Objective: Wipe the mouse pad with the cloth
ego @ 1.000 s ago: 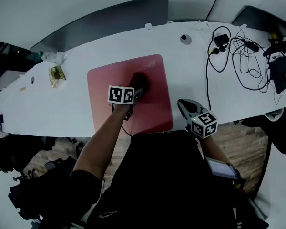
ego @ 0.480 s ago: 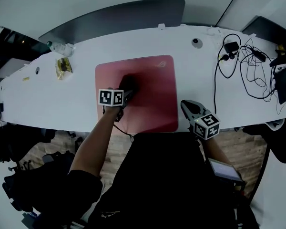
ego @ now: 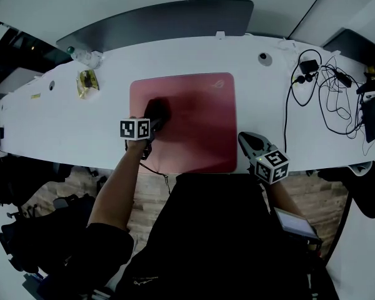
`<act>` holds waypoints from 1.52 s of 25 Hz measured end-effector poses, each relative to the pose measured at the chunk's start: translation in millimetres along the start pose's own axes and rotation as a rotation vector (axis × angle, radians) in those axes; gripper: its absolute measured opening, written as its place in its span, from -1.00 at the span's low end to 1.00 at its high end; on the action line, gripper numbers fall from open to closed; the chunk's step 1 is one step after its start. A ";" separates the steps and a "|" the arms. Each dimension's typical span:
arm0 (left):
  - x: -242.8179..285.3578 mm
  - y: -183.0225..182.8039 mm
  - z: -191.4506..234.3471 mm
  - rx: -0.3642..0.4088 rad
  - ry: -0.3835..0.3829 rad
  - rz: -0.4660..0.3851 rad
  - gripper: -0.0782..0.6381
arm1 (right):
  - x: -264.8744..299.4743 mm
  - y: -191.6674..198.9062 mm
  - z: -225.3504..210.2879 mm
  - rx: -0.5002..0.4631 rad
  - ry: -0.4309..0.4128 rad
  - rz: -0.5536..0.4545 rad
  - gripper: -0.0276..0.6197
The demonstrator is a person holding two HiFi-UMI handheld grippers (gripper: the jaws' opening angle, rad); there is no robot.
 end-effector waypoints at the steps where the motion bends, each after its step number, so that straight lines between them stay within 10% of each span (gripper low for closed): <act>1: -2.5 0.8 4.3 -0.004 -0.007 -0.002 -0.40 | 0.1 0.0 0.5 -0.001 0.000 0.001 -0.83; 29: -67.6 23.4 110.2 -0.269 -0.296 -0.139 -0.40 | -6.7 -1.6 -4.3 -0.003 0.005 -0.007 -0.83; 38: -52.3 7.4 57.7 -0.177 -0.186 -0.144 -0.40 | -10.9 0.9 -10.7 0.012 0.003 -0.019 -0.83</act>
Point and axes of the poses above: the fingertips, and each gripper's own axes: x forward along the fingers, z to its left, y out of its underside, the point moved 4 cm from there along -x, backward along the fingers, and after that the axes turned 1 degree about -x, right-handed, at the moved point
